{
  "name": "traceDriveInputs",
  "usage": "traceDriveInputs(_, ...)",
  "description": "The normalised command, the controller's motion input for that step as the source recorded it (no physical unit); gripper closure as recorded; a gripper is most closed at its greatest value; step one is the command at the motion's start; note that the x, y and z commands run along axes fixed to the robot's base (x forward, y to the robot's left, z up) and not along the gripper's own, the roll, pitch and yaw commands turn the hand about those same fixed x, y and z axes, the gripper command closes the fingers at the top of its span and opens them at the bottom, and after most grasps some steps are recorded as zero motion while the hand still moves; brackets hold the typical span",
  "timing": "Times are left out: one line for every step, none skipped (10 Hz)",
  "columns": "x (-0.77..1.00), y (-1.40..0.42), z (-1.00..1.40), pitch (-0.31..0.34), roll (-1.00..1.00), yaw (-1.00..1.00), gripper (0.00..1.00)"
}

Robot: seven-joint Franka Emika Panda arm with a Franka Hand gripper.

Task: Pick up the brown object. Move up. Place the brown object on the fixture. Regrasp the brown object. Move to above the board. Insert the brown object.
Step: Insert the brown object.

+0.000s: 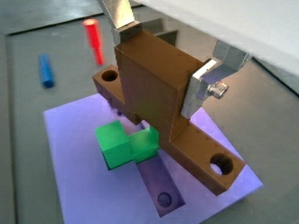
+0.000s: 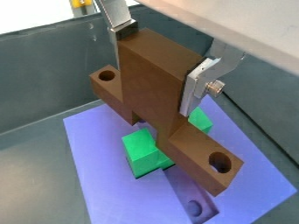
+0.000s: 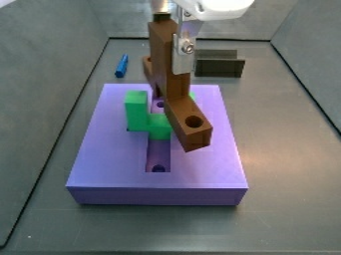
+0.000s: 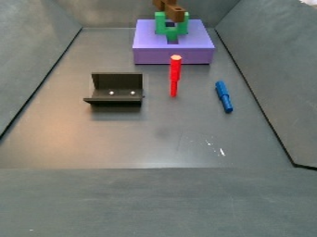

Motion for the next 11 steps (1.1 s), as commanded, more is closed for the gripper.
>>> traceDriveInputs(0.0, 0.0, 0.0, 0.064, -0.07, -1.0, 1.0)
traceDriveInputs(0.03, -0.03, 0.06, 0.026, -0.12, -0.99, 1.0)
traceDriveInputs(-0.05, -0.01, 0.26, 0.0, -0.14, -0.85, 1.0)
traceDriveInputs(-0.02, -0.1, 0.72, 0.0, -0.16, -0.73, 1.0)
traceDriveInputs(0.0, -0.08, 0.94, 0.034, -0.17, -0.74, 1.0)
traceDriveInputs(0.07, -0.02, 0.57, 0.011, -0.21, -0.87, 1.0)
traceDriveInputs(0.01, 0.25, -0.26, -0.029, 0.0, -0.78, 1.0)
traceDriveInputs(0.15, 0.36, -0.6, 0.0, 0.01, -0.69, 1.0)
traceDriveInputs(0.03, 0.42, -0.59, 0.0, 0.01, -0.62, 1.0)
traceDriveInputs(0.25, -0.04, -0.1, 0.086, 0.0, -0.02, 1.0)
traceDriveInputs(0.01, -0.13, -0.01, 0.063, 0.0, -0.01, 1.0)
